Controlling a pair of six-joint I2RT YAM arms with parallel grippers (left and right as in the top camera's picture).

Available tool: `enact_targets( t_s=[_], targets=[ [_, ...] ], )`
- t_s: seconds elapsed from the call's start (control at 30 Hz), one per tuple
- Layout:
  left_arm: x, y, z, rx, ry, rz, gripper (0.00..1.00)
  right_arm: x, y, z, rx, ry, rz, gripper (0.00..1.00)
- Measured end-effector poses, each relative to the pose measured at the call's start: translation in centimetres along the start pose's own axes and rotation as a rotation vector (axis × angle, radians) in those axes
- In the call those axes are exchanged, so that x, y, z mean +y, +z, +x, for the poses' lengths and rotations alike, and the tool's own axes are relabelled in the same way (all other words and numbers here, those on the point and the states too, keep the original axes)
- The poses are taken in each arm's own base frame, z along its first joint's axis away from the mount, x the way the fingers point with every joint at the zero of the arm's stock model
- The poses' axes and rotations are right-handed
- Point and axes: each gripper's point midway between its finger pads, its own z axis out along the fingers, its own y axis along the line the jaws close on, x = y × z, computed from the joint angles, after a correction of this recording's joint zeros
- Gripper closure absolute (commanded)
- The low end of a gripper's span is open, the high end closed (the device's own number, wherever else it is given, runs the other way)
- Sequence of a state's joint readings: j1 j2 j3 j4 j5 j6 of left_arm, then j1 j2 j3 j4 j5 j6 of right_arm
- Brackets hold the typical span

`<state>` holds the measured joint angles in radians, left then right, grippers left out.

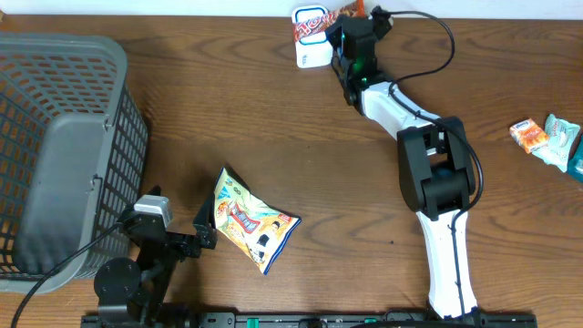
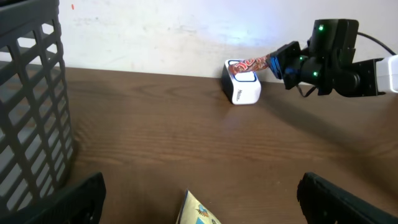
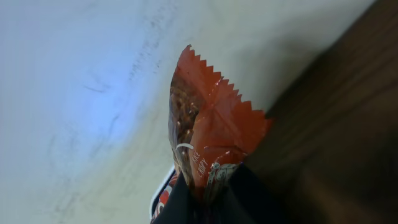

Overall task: Scan the item barcode
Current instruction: 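Raise the chocolate bar to the scanner face with the right gripper, then carry the chocolate bar to the table's right edge and release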

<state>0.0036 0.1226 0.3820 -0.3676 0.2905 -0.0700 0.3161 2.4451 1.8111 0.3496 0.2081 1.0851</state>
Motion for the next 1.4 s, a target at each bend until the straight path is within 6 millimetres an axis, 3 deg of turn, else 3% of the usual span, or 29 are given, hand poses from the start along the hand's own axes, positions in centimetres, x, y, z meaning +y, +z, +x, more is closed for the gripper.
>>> enact_targets(
  t_s=[0.13, 0.27, 0.37, 0.47, 0.57, 0.6, 0.7, 0.77, 1.03, 1.2, 1.3, 1.4],
  targets=[
    [0.0, 0.0, 0.0, 0.000, 0.000, 0.000, 0.03, 0.0, 0.0, 0.8, 0.051, -0.050, -0.003, 0.99],
    [0.0, 0.0, 0.0, 0.000, 0.000, 0.000, 0.02, -2.3, -0.9, 1.9, 0.161, -0.128, 0.104, 0.99],
    [0.0, 0.0, 0.0, 0.000, 0.000, 0.001, 0.02, -3.6, -2.7, 0.7, 0.228, -0.179, 0.213, 0.99],
    [0.0, 0.0, 0.1, 0.002, 0.000, 0.000, 0.02, -3.7, -5.8, -3.3, 0.248, -0.197, 0.309, 0.99],
    [0.0, 0.0, 0.1, 0.002, -0.001, 0.000, 0.02, -3.0, -9.1, -9.4, 0.208, -0.195, 0.359, 0.99],
    [0.0, 0.0, 0.1, 0.002, 0.000, 0.000, 0.02, -2.9, -10.5, -12.4, 0.171, -0.197, 0.380, 0.99],
    [0.0, 0.0, 0.0, 0.001, 0.000, 0.000, 0.02, -4.1, -13.1, -18.3, 0.088, -0.197, 0.456, 0.99],
    [0.0, 0.0, 0.0, 0.001, 0.000, 0.000, 0.02, -6.8, -14.8, -22.3, 0.033, -0.198, 0.542, 0.99],
    [0.0, 0.0, 0.0, 0.001, 0.000, 0.000, 0.02, -18.1, -18.3, -30.5, -0.023, -0.207, 0.792, 0.99],
    [0.0, 0.0, 0.0, 0.001, 0.000, 0.000, 0.02, -24.4, -20.6, -33.9, -0.048, -0.172, 0.909, 0.99],
    [0.0, 0.0, 0.0, 0.001, 0.000, 0.000, 0.02, -28.0, -21.8, -35.0, -0.048, -0.137, 0.971, 0.99],
    [0.0, 0.0, 0.0, 0.001, 0.000, 0.000, 0.02, -30.4, -22.5, -35.4, -0.043, -0.113, 1.009, 0.98]
  ],
)
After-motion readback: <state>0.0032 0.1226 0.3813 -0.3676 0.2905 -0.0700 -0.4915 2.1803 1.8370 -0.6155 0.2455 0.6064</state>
